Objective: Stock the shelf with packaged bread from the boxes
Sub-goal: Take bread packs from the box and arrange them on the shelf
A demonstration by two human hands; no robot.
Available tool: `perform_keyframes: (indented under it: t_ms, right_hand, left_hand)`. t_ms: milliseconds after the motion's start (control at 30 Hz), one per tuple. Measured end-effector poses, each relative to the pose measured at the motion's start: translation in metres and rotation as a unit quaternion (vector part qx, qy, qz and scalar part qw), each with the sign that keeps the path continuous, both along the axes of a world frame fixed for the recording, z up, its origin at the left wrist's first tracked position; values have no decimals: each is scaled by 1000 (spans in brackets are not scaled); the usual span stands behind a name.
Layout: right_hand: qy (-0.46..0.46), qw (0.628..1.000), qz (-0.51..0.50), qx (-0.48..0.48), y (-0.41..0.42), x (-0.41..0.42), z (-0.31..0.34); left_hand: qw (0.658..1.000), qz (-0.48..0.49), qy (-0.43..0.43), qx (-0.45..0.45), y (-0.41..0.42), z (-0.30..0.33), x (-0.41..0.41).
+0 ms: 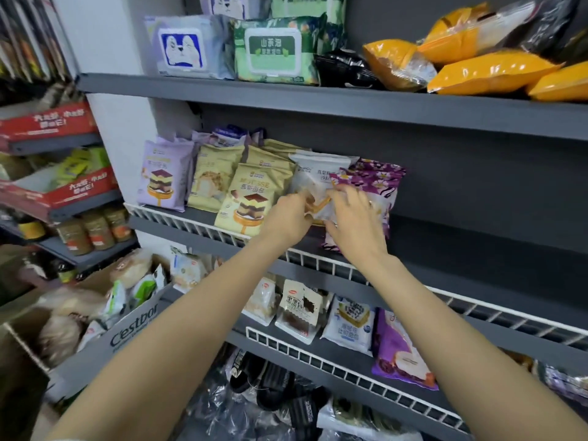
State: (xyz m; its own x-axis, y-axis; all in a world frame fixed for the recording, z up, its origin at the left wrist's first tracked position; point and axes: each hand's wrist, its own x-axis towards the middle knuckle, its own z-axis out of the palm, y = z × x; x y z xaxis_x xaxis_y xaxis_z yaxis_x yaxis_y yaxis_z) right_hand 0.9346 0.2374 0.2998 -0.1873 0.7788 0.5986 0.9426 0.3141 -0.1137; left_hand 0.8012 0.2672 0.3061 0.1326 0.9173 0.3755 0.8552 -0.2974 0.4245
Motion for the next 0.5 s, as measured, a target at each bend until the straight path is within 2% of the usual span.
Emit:
perform_keyframes:
  t_ms: [133,233,333,500]
  right_hand:
    - [44,991,107,-64,-9,-65,-1]
    - [1,982,159,-101,-20,-135,-6]
    - [-59,962,222,-147,-38,-220,-17]
    - [-82,916,325,-221,-70,-389,-68]
  left_hand:
    - [993,75,74,60,-33,2,-61]
    - [970,152,174,68,-62,-12,-130]
    - [967,196,163,15,-94,-37,-216]
    - [952,286,81,-69,-156,-89,-377]
